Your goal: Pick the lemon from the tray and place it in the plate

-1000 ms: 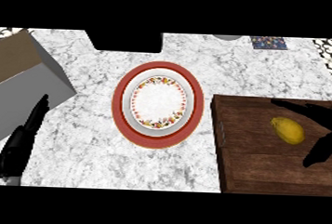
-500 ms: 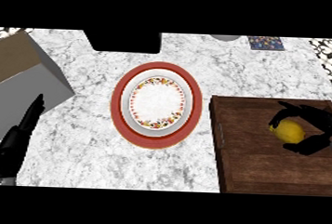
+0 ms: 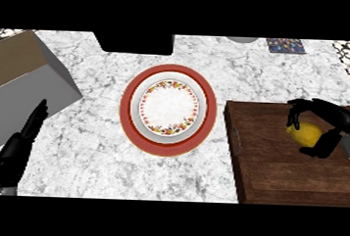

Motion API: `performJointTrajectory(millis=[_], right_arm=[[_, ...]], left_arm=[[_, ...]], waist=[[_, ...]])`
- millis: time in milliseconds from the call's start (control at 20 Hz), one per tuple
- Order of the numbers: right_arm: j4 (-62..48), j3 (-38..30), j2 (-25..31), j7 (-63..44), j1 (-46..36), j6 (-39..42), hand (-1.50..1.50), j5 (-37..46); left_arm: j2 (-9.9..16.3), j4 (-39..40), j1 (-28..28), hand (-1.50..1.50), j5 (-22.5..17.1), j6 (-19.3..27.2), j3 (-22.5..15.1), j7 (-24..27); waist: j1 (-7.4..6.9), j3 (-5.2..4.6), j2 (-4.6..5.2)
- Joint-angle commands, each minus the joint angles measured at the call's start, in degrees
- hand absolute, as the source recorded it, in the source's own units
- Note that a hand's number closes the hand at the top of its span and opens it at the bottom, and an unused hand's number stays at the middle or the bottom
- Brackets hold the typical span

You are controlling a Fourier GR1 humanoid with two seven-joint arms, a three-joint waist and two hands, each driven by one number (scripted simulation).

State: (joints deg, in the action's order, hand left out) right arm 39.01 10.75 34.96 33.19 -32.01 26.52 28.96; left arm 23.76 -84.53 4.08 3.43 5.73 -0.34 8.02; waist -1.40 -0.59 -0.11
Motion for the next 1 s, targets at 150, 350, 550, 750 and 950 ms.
performJointTrajectory(millis=[150, 350, 550, 750, 950], right_arm=[[-5.28, 3.14, -2.7, -8.16, -14.1, -16.42, 1.5, 11.54], [-11.02, -0.76, -2.47, -3.8, -18.46, -24.03, 1.5, 10.99], [-14.43, -4.05, -2.33, -0.31, -23.19, -29.01, 1.5, 9.82], [-14.94, -8.23, -1.89, 9.14, -24.89, -32.54, 1.5, 6.27], [-14.57, -10.73, -4.81, 16.14, -29.58, -26.0, 1.5, 1.92]], left_arm=[[-1.34, -0.81, -3.74, 0.0, 0.86, -0.99, -2.62, -0.24], [-1.37, 0.16, -3.42, 0.0, 1.13, -0.9, -2.32, 0.28], [-1.52, -1.53, -3.77, 0.0, 2.27, 0.48, -2.32, -1.39], [-2.15, 0.27, -3.03, 0.0, 1.77, 0.38, -1.67, 0.31], [-1.67, 0.87, -2.02, 0.0, 1.13, -0.05, -0.4, 0.07]], waist=[[-5.53, 0.9, 2.51], [-5.03, 0.95, 2.53], [-4.41, 0.95, 2.05], [-2.7, 0.83, 1.6], [-2.01, 0.72, 1.13]])
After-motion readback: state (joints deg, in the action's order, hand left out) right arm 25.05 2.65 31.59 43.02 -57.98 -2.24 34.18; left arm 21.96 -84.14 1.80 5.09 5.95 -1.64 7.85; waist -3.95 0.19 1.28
